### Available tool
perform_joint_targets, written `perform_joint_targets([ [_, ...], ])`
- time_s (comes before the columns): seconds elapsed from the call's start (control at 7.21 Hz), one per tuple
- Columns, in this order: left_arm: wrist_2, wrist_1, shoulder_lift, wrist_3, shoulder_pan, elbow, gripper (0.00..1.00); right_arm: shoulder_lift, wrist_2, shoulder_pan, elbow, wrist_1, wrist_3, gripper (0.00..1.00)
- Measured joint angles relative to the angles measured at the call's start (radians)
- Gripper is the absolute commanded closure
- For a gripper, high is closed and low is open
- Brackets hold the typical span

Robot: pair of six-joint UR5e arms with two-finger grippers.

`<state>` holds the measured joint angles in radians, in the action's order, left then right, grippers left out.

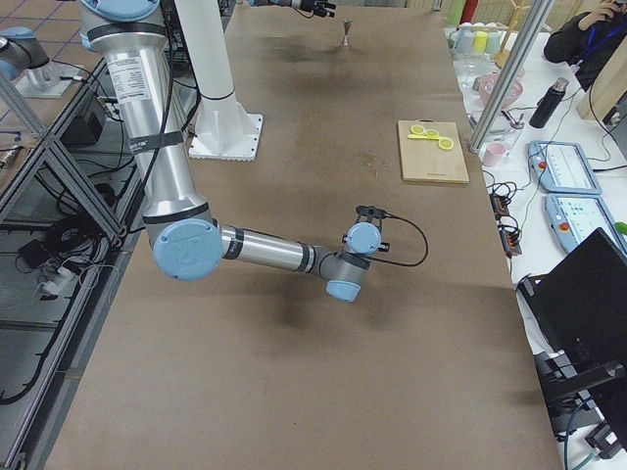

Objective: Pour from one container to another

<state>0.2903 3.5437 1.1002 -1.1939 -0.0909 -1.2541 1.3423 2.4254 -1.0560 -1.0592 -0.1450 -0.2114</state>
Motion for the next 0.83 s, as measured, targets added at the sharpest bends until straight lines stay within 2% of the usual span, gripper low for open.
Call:
perform_joint_targets([
  [0.14,-0.016,-0.01,0.013,-0.001,0.025,0.015,0.02,-0.001,0.001,-0.004,0.003,0.0,0.0,0.67],
  [0.28,-0.028,-0.017,0.025,-0.001,0.036,0.032,0.03,-0.001,0.002,-0.006,0.004,-0.001,0.0,0.78],
  [0.42,-0.046,-0.028,0.038,-0.003,0.051,0.046,0.03,-0.003,0.003,-0.01,0.005,-0.007,0.001,0.97],
  [0.69,-0.086,-0.103,0.058,-0.079,0.081,0.069,0.07,-0.026,0.02,-0.039,0.003,-0.055,0.003,1.0],
  [0.83,-0.111,-0.199,0.065,-0.191,0.085,0.083,0.06,-0.048,0.026,-0.054,0.0,-0.071,0.002,1.0],
])
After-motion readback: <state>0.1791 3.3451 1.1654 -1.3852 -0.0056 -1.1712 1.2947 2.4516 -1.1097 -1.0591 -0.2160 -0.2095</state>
